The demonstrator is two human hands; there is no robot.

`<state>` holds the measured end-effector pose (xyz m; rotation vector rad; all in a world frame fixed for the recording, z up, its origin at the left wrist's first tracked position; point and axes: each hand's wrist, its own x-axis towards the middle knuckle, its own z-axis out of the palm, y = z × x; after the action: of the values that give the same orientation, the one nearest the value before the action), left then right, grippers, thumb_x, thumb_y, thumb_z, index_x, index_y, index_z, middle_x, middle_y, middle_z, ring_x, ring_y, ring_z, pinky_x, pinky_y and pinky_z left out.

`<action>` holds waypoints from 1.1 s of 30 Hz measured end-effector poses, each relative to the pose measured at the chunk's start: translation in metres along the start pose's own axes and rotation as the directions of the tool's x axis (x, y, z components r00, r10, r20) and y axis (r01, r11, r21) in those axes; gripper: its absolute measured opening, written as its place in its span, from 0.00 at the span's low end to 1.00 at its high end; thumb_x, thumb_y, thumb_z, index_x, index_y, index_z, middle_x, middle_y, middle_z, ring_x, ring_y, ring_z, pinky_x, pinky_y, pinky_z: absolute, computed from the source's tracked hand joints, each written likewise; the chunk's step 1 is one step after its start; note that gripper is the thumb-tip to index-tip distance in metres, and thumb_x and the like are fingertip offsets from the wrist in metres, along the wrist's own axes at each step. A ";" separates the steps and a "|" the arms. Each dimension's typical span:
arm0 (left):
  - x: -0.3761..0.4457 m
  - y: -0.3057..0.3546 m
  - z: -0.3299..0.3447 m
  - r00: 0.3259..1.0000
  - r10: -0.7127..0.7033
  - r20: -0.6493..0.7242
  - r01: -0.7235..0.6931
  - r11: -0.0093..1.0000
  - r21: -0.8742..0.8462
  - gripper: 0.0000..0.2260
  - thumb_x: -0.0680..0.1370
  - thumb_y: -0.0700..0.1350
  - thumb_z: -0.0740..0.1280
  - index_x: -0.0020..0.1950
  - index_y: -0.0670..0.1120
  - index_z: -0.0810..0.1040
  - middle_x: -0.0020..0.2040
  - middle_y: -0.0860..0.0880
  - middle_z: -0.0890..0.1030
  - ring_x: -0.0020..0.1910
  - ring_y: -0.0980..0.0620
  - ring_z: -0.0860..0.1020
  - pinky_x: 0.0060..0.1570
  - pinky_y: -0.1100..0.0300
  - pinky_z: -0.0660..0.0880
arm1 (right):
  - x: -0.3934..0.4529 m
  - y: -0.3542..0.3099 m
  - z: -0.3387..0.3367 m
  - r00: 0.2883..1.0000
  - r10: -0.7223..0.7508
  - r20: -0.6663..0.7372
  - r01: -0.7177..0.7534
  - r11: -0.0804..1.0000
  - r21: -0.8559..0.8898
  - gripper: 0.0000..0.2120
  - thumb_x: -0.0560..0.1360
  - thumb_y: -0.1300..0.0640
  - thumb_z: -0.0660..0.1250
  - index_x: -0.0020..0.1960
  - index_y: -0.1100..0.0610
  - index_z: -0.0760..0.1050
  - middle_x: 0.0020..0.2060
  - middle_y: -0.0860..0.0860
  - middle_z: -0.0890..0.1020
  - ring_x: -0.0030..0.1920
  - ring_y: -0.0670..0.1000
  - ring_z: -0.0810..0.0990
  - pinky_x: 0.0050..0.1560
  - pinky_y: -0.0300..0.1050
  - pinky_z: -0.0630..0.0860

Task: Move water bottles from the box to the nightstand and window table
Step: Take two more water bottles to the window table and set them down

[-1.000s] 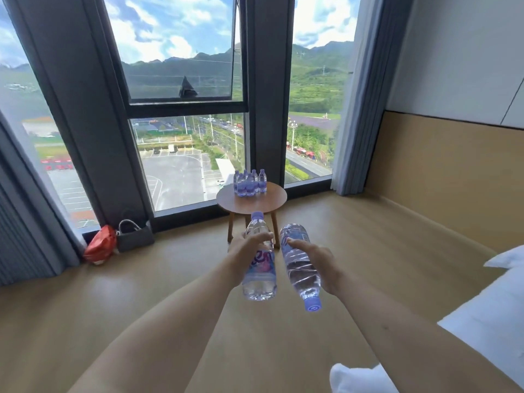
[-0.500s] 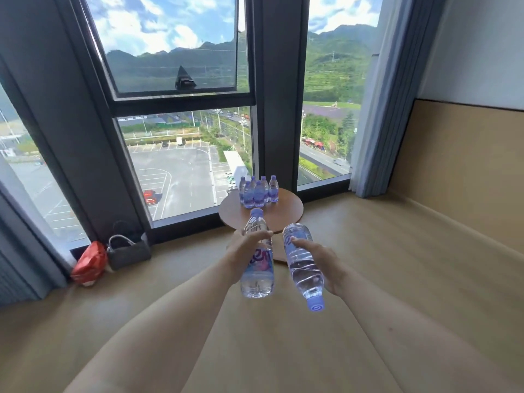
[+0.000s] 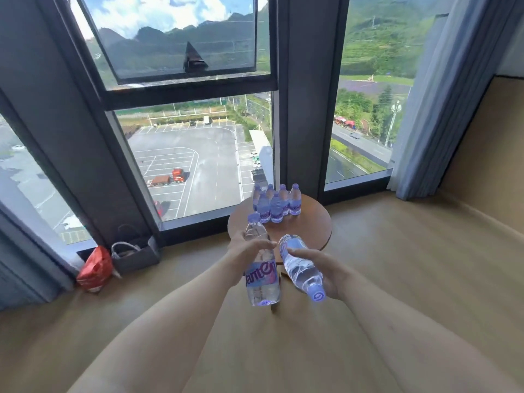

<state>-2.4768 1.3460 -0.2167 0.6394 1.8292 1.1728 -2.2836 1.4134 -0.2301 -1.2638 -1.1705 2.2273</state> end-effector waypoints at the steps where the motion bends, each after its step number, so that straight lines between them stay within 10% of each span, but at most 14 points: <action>1: 0.018 0.004 0.002 1.000 -0.007 -0.002 0.007 1.000 0.001 0.30 0.65 0.50 0.82 0.61 0.51 0.71 0.51 0.47 0.81 0.44 0.47 0.85 0.35 0.57 0.79 | 0.015 -0.007 -0.002 1.000 0.012 0.003 -0.012 1.000 -0.001 0.30 0.72 0.53 0.78 0.70 0.63 0.76 0.64 0.61 0.82 0.57 0.59 0.81 0.70 0.56 0.73; 9: 0.197 0.025 0.015 0.999 -0.030 0.044 0.027 0.997 0.066 0.33 0.63 0.50 0.84 0.62 0.52 0.71 0.56 0.46 0.81 0.51 0.44 0.83 0.53 0.46 0.82 | 0.163 -0.066 -0.023 0.995 0.083 -0.046 -0.086 0.995 -0.060 0.24 0.69 0.58 0.79 0.62 0.64 0.79 0.51 0.59 0.85 0.49 0.59 0.84 0.55 0.51 0.79; 18: 0.372 0.054 0.014 0.988 -0.098 0.117 0.076 0.981 0.178 0.30 0.55 0.55 0.84 0.50 0.60 0.72 0.53 0.56 0.80 0.49 0.51 0.81 0.44 0.54 0.79 | 0.315 -0.141 -0.035 0.942 0.117 -0.316 -0.192 0.956 -0.220 0.24 0.63 0.62 0.82 0.56 0.68 0.82 0.49 0.62 0.87 0.50 0.60 0.87 0.54 0.54 0.84; 23: 0.434 0.059 0.021 0.981 -0.131 0.140 0.099 0.971 0.217 0.35 0.53 0.60 0.84 0.55 0.59 0.73 0.52 0.57 0.80 0.47 0.54 0.82 0.39 0.57 0.79 | 0.369 -0.167 -0.040 0.884 0.137 -0.447 -0.305 0.894 -0.328 0.23 0.62 0.67 0.82 0.53 0.65 0.78 0.52 0.60 0.81 0.51 0.61 0.81 0.27 0.44 0.79; 28: 0.487 0.051 0.035 0.982 -0.146 0.117 0.109 0.955 0.277 0.31 0.60 0.56 0.85 0.56 0.56 0.73 0.52 0.55 0.80 0.47 0.54 0.82 0.44 0.55 0.82 | 0.428 -0.184 -0.055 0.862 0.140 -0.487 -0.369 0.832 -0.414 0.18 0.68 0.71 0.77 0.53 0.59 0.75 0.57 0.58 0.77 0.57 0.59 0.76 0.50 0.58 0.82; 33: 0.524 0.039 0.054 0.989 -0.118 0.089 0.074 0.917 0.392 0.33 0.60 0.57 0.84 0.58 0.56 0.71 0.49 0.59 0.77 0.48 0.58 0.78 0.50 0.55 0.80 | 0.492 -0.191 -0.085 0.872 0.016 -0.490 -0.348 0.724 -0.596 0.20 0.69 0.61 0.79 0.58 0.57 0.78 0.58 0.55 0.79 0.58 0.56 0.78 0.53 0.52 0.81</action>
<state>-2.6982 1.7931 -0.3917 0.8092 1.9894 0.6958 -2.5077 1.8762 -0.3781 -2.1271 -1.7716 1.4689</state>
